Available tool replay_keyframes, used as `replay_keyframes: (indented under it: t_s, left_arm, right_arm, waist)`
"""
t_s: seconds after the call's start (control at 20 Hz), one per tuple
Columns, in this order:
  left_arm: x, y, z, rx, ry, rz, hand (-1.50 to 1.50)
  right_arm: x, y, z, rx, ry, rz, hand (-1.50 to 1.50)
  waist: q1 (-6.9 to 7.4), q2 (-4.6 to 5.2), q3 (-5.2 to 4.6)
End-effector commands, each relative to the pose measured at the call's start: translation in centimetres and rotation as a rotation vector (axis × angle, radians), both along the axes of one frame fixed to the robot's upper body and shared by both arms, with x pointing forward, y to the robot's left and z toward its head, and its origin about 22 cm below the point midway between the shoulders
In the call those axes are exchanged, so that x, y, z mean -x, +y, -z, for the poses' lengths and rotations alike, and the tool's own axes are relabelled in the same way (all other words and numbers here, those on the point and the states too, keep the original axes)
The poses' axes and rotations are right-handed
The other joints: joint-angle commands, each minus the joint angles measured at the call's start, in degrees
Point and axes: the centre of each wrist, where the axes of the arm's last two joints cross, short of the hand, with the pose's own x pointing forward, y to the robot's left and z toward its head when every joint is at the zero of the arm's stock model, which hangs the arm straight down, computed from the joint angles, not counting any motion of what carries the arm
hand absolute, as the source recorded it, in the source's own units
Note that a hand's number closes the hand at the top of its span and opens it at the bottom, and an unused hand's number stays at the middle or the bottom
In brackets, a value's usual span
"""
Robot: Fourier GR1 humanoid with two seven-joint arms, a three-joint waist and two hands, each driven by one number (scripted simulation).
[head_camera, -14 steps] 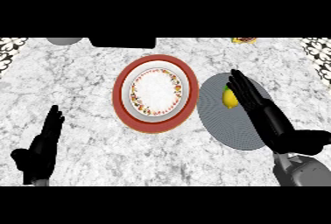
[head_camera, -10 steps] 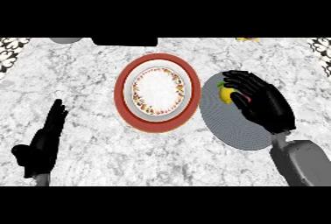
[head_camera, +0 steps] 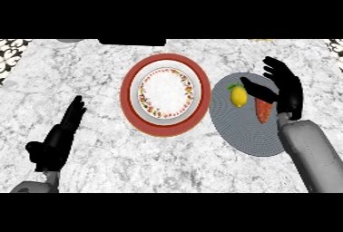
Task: Pick the sweet potato from the placemat and place it in the plate
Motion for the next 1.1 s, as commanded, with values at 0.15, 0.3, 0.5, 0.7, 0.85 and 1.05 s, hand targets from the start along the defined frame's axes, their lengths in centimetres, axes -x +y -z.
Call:
replay_keyframes:
  t_s: [0.15,0.3,0.5,0.7,0.85,1.05]
  left_arm:
    - [0.6,0.5,1.7,0.021,0.024,0.009,0.0]
    - [-1.0,3.2,0.5,0.015,0.041,-0.009,0.0]
    - [0.8,2.3,1.6,-0.002,0.044,-0.022,0.0]
    - [0.1,1.7,1.2,0.004,0.043,-0.008,0.0]
    - [-0.4,2.2,1.3,0.024,0.033,0.0,0.0]
    - [0.5,0.6,0.0,-0.001,0.03,0.01,0.0]
  right_arm:
    - [-1.3,4.7,2.4,0.195,-0.001,0.122,-1.5]
    - [-2.0,5.5,0.1,0.221,0.011,0.179,-1.5]
    - [-2.5,1.8,-2.8,0.342,0.179,0.197,-1.5]
    - [-3.1,1.1,-4.6,0.419,0.411,0.105,-1.5]
    - [-3.1,0.3,-5.4,0.438,0.566,0.005,-1.5]
    - [-3.1,0.0,-6.4,0.43,0.701,-0.03,-1.5]
  waist:
    - [-1.8,-1.15,0.22]
    - [-2.49,-1.33,0.2]
    - [-2.67,-1.68,0.13]
    - [-2.61,-1.66,0.14]
    - [-2.66,-1.37,0.17]
    - [-1.93,-1.48,0.3]
